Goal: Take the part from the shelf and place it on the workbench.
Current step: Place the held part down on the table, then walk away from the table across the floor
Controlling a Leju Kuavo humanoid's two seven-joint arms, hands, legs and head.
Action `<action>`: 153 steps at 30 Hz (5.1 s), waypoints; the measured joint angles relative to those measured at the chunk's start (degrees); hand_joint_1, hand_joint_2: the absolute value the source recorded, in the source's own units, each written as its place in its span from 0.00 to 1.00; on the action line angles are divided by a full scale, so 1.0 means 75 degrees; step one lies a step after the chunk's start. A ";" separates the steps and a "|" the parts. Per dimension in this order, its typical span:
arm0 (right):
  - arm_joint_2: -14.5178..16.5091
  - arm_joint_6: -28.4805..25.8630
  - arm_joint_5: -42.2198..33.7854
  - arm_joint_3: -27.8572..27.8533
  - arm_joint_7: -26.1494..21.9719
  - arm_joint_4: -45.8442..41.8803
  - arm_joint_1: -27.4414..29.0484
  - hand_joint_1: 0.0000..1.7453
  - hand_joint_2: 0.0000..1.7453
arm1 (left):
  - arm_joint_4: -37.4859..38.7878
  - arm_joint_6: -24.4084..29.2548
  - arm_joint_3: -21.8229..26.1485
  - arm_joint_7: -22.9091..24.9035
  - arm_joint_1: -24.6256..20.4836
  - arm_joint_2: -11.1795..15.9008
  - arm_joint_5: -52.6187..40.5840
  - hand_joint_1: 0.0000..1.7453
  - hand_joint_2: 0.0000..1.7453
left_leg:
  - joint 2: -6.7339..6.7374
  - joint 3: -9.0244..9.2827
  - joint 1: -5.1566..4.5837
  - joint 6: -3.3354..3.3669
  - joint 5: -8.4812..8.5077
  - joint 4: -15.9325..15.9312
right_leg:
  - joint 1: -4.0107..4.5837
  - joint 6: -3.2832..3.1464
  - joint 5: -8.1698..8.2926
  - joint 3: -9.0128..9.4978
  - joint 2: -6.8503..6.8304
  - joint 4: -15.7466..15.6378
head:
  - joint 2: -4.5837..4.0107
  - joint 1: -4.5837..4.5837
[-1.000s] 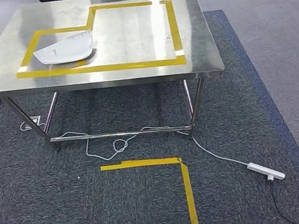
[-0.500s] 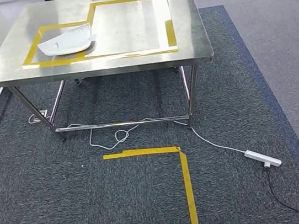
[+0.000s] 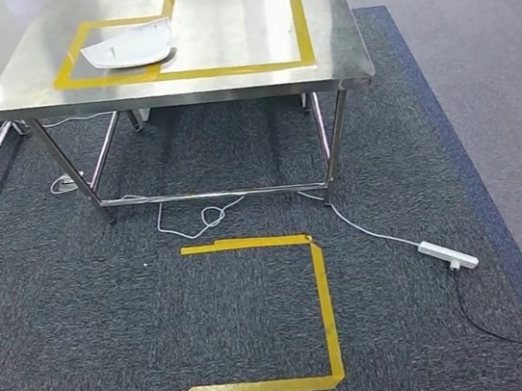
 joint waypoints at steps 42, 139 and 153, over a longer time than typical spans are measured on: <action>-0.0045 0.0052 -0.0114 -0.0135 -0.0163 -0.0017 0.0059 0.00 0.00 | -0.2725 -0.0682 -0.0156 0.1292 0.1016 -0.0672 -0.0146 0.00 0.00 | -0.0017 0.0809 -0.0110 -0.0078 -0.0568 -0.0129 | 0.0020 -0.0249 0.1200 0.0532 -0.0040 -0.2418 | -0.0001 -0.0022; 0.0731 0.1167 0.1314 -0.0492 0.0137 0.2204 -0.0398 0.00 0.00 | -0.0812 0.0248 -0.0794 0.1142 0.0156 -0.0538 0.0839 0.00 0.00 | -0.0468 0.0238 -0.0040 -0.0038 -0.0310 0.0129 | -0.0085 -0.0071 -0.0388 -0.0120 0.0030 -0.0035 | 0.0001 -0.0012; 0.1006 0.1360 0.1467 -0.0514 0.0117 0.2843 -0.0482 0.00 0.00 | -0.0451 0.0274 -0.0796 0.1132 -0.0054 -0.0541 0.0839 0.00 0.00 | -0.0159 -0.0872 0.0054 -0.0485 -0.1290 0.2305 | -0.0097 -0.0398 0.0579 0.0965 -0.0237 -0.2305 | -0.0001 -0.0127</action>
